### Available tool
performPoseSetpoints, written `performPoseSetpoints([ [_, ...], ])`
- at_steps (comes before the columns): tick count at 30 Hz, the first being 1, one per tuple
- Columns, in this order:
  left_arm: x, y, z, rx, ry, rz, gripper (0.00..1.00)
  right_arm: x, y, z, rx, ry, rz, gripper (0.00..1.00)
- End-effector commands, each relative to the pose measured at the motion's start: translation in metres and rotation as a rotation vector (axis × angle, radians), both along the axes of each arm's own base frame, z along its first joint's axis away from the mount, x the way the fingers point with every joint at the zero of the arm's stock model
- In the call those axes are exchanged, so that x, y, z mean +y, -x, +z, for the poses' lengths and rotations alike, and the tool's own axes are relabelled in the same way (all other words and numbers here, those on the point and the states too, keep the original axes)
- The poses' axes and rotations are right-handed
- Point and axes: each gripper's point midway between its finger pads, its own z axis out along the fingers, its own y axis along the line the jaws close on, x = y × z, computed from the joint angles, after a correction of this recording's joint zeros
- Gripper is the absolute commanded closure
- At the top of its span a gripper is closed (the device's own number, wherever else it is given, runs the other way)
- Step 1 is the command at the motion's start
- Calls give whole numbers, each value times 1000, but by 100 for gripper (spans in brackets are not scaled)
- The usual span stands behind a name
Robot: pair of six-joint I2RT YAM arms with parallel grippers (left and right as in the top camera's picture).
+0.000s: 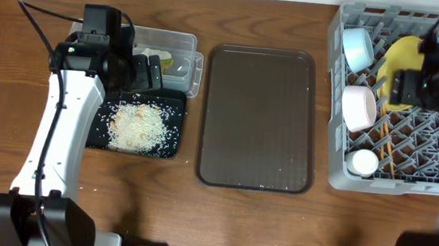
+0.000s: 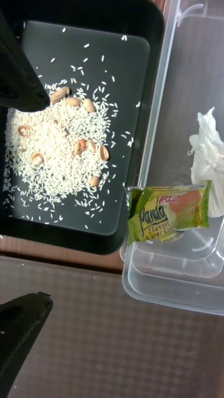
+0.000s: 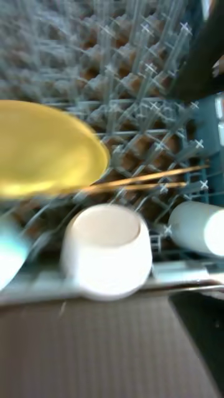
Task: Sort waste into correct bins and load items into the dishwasher rack
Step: 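Withdraw the right gripper up and out of the dish rack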
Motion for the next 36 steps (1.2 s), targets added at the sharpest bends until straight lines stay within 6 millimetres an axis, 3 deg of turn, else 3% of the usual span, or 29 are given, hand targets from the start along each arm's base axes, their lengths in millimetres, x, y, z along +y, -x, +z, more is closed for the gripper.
performPoseSetpoints([
  [1,3,-2,5,-13,-11,2,5,34,15,54,-146,-27,88,1],
  [7,3,-2,5,-13,-10,2,5,63,51,83,-208,-47,155,1],
  [12,3,-2,5,-13,-10,2,5,65,63,97,-255,-41,164,1],
  [16,3,-2,5,-13,-11,2,5,65,72,97,-242,-41,163,1],
  [22,3,-2,5,-13,-10,2,5,64,75,95,-225,-39,160,1],
  [27,3,-2,5,-13,-11,2,5,64,63,97,-270,-35,161,1],
  [32,3,-2,5,-13,-11,2,5,66,51,98,-397,-25,172,1],
  [36,3,-2,5,-13,-10,2,5,70,53,85,-516,-31,171,1],
])
